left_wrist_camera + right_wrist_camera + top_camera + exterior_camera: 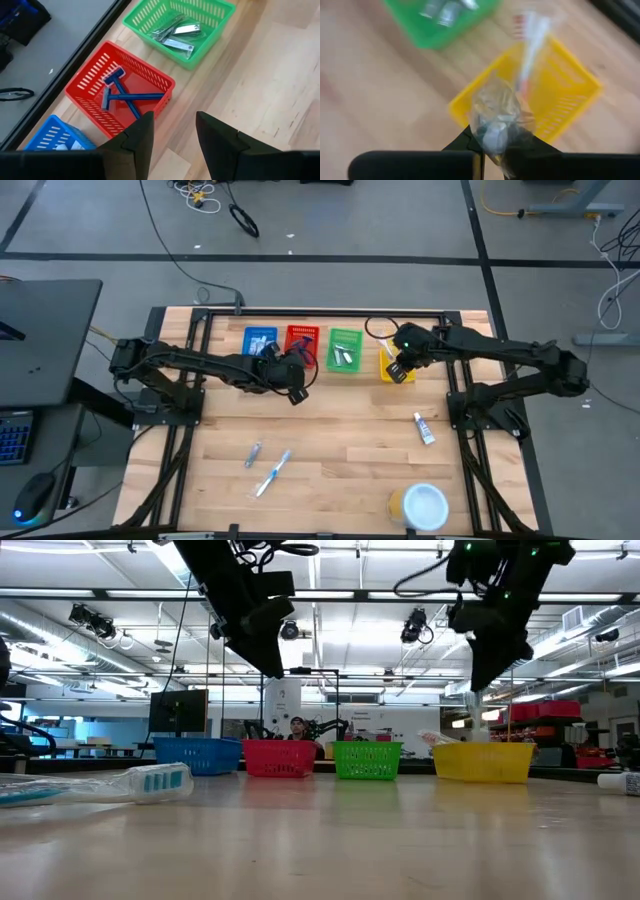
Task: Pick & Place Travel size toiletries
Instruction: Put the blue toothbrush into the yellow bin, then put the white toothpaste into the blue bin
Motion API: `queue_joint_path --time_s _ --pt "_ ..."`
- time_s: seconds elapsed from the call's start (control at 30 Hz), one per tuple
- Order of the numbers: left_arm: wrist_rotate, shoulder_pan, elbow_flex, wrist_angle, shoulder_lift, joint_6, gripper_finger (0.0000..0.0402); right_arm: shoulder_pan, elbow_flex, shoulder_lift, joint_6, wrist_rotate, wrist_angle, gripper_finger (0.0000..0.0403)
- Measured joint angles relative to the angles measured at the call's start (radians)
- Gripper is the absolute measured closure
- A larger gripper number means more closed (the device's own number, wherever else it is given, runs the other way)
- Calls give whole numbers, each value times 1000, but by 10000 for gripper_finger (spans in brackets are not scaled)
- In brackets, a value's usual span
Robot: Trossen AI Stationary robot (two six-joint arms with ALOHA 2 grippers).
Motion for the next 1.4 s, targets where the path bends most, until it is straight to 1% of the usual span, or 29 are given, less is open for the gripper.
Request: queue_joint_path --time_s 0.1,0.3,0.43,0.6,0.7,0.8,0.93,0.97,1.03,1.1,1.17,1.27,1.33,1.4 --pt "0 1 0 0 0 -3 248 -56 0 39 -46 21 -8 367" --pt "0 1 0 0 0 -4 248 -150 0 128 -203 -109 2 360" --pt "0 1 0 0 0 6 248 -186 0 180 -297 -123 18 333" --pt "0 1 0 0 0 8 248 -201 0 197 -369 -76 130 295" --pt "1 1 0 -3 0 8 248 -209 0 197 -391 -74 211 280" --pt "1 1 0 -11 0 8 248 -216 0 197 -397 -75 256 273" --pt "4 1 0 -32 0 4 248 -217 0 196 -384 9 257 271" --pt "4 1 0 -41 0 4 248 -217 0 196 -379 13 261 271" --pt "5 1 0 -57 0 4 248 -209 13 196 -370 -12 267 271" --pt "25 1 0 -73 0 28 248 -188 29 196 -369 -67 330 271" --pt "72 1 0 -88 0 65 249 -162 32 195 -370 -129 417 271" --pt "149 0 0 -112 0 52 249 -114 32 195 -419 -230 542 270" --pt "184 -1 -1 -158 0 27 249 -74 32 195 -439 -261 589 269" --pt "179 -4 -1 -210 0 9 249 -30 32 196 -443 -263 615 267"
